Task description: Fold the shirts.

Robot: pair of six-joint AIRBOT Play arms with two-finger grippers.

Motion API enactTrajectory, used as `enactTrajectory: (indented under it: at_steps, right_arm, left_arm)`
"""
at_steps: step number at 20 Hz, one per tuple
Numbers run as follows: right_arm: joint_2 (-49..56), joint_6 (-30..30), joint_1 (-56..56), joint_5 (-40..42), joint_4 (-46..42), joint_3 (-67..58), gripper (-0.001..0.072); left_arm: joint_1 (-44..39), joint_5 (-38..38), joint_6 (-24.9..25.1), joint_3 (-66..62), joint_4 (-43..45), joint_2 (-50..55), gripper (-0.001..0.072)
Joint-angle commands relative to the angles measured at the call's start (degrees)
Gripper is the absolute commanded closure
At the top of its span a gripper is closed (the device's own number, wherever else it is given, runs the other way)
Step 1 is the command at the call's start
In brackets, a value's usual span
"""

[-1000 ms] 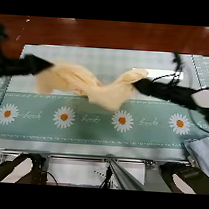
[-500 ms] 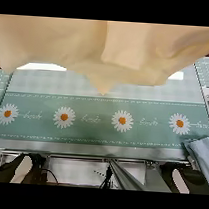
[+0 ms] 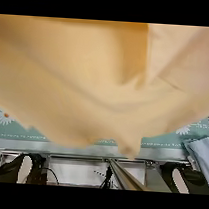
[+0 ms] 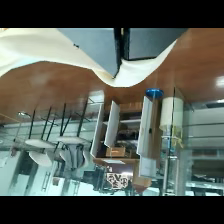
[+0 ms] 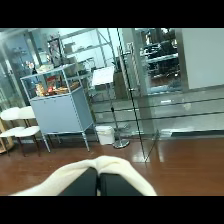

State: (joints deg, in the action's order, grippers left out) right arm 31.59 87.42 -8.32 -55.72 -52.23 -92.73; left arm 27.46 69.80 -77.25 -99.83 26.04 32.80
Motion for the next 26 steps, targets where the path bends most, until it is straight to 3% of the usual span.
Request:
enactTrajectory:
  at_steps: [1, 4, 6, 8, 11, 13, 18, 21, 26]
  right_arm:
    - [-0.02, 2.78, -0.09, -6.45, -7.26, -4.07, 0.0694]
    - [0.52, 5.11, -0.09, -15.52, -15.98, -4.59, 0.0694]
    - [2.99, 4.50, -0.09, -23.76, -19.58, -4.59, 0.0694]
    - [7.43, 2.27, -0.07, -28.70, -18.25, -4.59, 0.0694]
    - [16.39, 0.04, -0.07, -29.14, -13.70, -4.59, 0.0694]
    - [23.41, -1.29, -0.02, -28.11, -12.00, -4.59, 0.0694]
    - [40.41, -2.62, -0.02, -13.86, -0.07, -4.59, 0.0694]
    - [48.00, -2.89, -0.02, -10.78, 2.97, -4.59, 0.0693]
    - [55.60, -4.31, 3.85, -3.72, 1.44, -4.59, 0.0693]
  left_arm:
    - [0.02, 5.99, -3.52, -0.33, 0.22, -1.51, 0.0686]
    - [0.02, 12.02, -10.62, 0.15, 6.47, -1.42, 0.0686]
    - [0.02, 16.44, -12.07, 2.80, 10.23, -1.42, 0.0686]
    - [0.02, 17.20, -13.42, 8.81, 9.81, -1.42, 0.0686]
    - [0.00, 13.94, -11.93, 19.82, 9.42, -1.40, 0.0686]
    - [0.00, 11.21, -10.82, 27.61, 8.83, -0.87, 0.0686]
    - [-1.84, -1.75, -4.81, 42.49, 4.39, 3.69, 0.0686]
    - [-6.19, -9.16, -3.02, 45.05, 4.35, 11.37, 0.0686]
    - [-17.22, -22.56, 4.22, 44.98, 0.92, 27.26, 0.0685]
